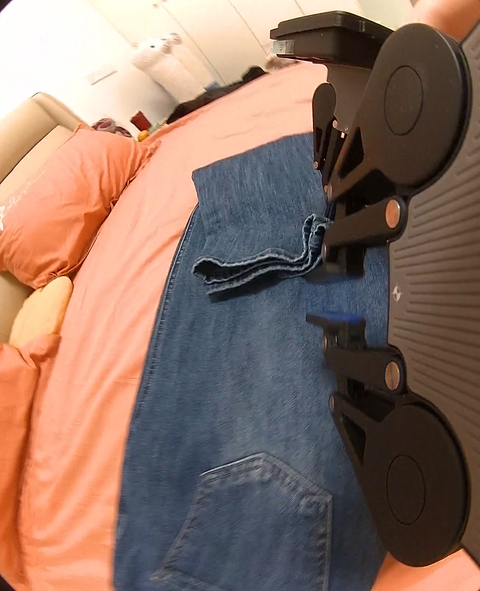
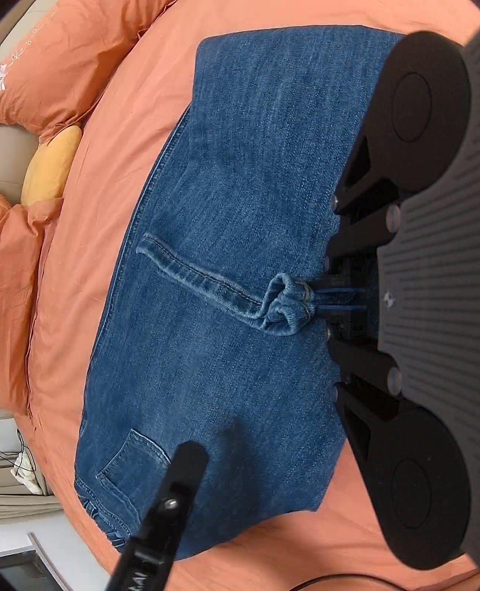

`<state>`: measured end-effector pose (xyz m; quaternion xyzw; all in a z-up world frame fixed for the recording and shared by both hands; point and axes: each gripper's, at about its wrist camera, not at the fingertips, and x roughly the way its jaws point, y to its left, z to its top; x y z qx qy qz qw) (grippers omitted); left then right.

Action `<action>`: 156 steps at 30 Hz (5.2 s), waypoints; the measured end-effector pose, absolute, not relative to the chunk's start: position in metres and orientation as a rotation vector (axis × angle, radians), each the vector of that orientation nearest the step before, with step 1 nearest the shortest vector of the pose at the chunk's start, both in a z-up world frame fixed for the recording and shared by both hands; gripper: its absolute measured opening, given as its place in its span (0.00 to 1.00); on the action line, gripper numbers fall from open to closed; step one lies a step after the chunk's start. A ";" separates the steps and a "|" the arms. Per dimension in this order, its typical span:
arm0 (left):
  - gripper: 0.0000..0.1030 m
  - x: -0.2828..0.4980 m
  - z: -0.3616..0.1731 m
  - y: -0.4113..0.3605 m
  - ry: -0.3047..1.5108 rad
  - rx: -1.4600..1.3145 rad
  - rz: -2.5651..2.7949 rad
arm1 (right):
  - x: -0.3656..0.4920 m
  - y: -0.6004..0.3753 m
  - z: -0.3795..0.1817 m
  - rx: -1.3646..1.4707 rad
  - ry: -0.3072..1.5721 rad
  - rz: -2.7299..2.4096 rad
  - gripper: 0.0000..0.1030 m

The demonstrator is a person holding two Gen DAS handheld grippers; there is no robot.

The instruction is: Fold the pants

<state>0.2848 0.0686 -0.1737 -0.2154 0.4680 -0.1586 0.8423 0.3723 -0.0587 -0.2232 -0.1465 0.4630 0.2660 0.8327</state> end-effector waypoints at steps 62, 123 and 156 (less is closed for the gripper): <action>0.14 0.378 -0.228 0.016 1.047 -0.300 -0.252 | 0.608 -0.242 -0.259 0.157 1.013 0.214 0.00; 0.68 0.213 -0.194 0.350 0.731 -0.998 0.332 | 0.451 0.009 -0.219 -0.780 0.961 0.794 0.32; 0.32 0.252 -0.031 0.214 0.484 -0.516 0.150 | 0.471 -0.030 -0.221 -0.572 1.039 0.748 0.52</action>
